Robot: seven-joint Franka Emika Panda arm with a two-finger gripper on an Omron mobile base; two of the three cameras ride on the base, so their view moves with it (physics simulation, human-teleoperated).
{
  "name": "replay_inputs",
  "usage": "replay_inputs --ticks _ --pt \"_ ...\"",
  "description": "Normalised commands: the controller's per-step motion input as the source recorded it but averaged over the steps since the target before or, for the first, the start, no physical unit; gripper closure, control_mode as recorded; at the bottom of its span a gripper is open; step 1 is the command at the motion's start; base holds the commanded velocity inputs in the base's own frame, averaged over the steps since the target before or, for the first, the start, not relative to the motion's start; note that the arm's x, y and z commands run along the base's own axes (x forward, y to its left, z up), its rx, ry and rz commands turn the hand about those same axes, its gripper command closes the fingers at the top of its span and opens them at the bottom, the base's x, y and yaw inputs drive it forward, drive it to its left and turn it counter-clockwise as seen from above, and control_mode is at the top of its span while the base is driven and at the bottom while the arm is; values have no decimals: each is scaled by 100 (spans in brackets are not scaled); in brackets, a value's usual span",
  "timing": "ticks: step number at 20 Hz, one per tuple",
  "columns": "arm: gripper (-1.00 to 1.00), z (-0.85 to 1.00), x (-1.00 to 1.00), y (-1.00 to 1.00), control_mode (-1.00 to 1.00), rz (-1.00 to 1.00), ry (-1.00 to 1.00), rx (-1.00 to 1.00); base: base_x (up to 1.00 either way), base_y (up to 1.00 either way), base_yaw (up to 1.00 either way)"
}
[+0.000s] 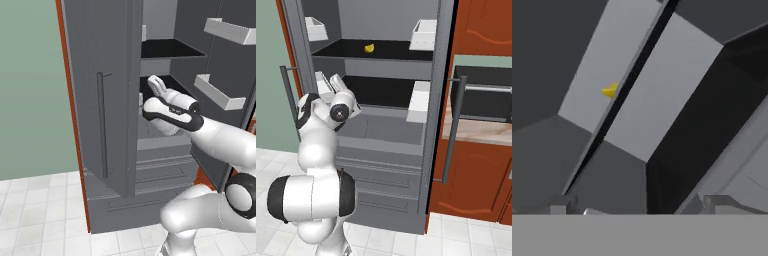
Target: There is a bowl on the dining counter. Grab a lemon wedge from the fridge and place it in the bowl. Then get the liquor bottle and glass cup from the cabinet and place them next to the bowl.
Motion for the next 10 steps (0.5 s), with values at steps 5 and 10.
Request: replay_inputs --ticks 5,10 --pt "-100 0 11 0 -100 6 11 23 0 0 0" --pt "-100 0 2 1 -100 6 9 20 0 0 0"
